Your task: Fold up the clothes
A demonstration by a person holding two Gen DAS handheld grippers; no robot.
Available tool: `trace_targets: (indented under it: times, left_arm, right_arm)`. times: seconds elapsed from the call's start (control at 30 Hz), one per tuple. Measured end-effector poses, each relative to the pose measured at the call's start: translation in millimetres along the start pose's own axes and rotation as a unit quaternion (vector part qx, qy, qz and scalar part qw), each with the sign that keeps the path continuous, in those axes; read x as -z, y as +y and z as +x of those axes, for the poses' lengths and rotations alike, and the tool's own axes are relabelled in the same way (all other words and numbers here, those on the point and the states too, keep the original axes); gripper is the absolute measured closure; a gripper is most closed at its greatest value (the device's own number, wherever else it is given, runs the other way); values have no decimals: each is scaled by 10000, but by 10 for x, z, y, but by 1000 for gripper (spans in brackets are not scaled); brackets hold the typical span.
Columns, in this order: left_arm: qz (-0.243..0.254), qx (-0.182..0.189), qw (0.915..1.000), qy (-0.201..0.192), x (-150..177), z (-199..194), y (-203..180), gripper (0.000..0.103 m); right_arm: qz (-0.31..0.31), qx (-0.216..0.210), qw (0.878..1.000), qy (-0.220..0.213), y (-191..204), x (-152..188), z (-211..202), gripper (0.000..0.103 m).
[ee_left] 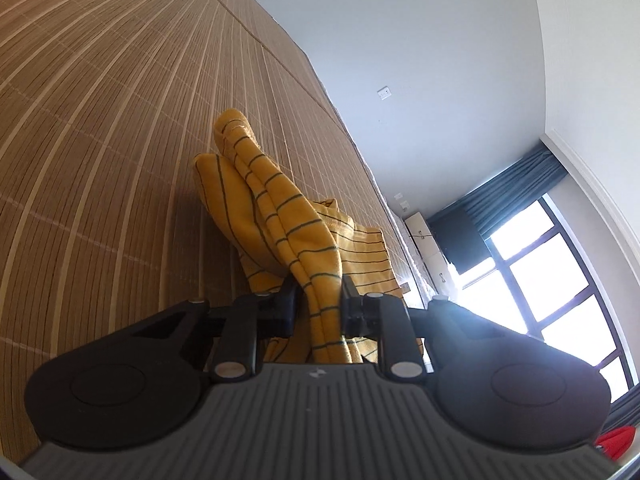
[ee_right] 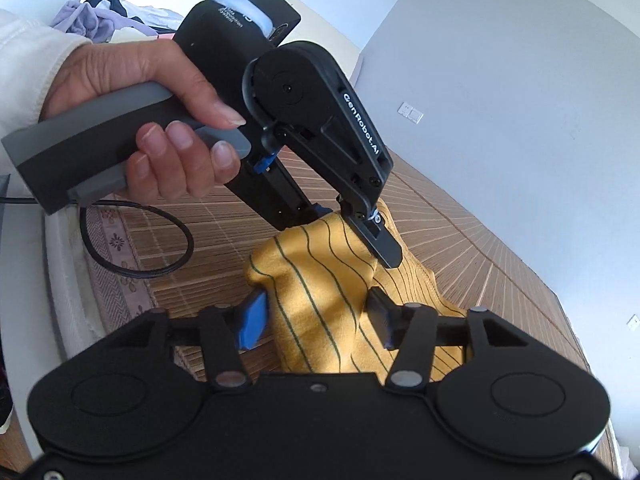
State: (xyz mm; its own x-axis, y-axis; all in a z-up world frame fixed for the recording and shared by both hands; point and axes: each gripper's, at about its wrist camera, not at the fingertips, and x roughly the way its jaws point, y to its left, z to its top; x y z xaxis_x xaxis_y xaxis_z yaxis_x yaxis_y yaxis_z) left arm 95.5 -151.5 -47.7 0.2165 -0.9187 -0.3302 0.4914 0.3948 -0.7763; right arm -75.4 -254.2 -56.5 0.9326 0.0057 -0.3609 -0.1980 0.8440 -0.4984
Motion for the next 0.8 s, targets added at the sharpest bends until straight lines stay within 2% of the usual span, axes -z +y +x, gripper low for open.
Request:
trace_targets:
  times: [0.1, 0.2, 0.27, 0.4, 0.53, 0.63, 0.7, 0.8]
  left_arm:
    - [409, -36, 9992, 8, -128, 95, -284, 80]
    - [845, -18, 9964, 93, -273, 314, -682, 80]
    - [1221, -18, 9923, 217, -326, 549, -1002, 80]
    - [2034, -271, 9775, 496, -212, 1193, -1608, 80]
    - [2668, -683, 9582, 775, 153, 1986, -1906, 80]
    - [2749, -690, 9524, 1120, 367, 2392, -1915, 80]
    - [2802, -643, 9505, 1181, 452, 2464, -1884, 79]
    - [2983, -635, 9485, 856, 432, 2273, -1907, 79]
  right_arm:
    - [708, 62, 9971, -273, -274, -36, -124, 88]
    - [1453, 227, 9874, -582, -636, -1, -343, 88]
    - [2025, 379, 9757, -741, -895, 91, -491, 88]
    - [3255, 644, 9392, -881, -1402, 500, -738, 88]
    - [4450, 685, 8909, -606, -1815, 1087, -778, 88]
    - [4988, 700, 8638, -101, -1945, 1403, -747, 87]
    - [5125, 668, 8561, 81, -1985, 1495, -746, 84]
    - [5128, 676, 8555, 242, -2001, 1543, -761, 78]
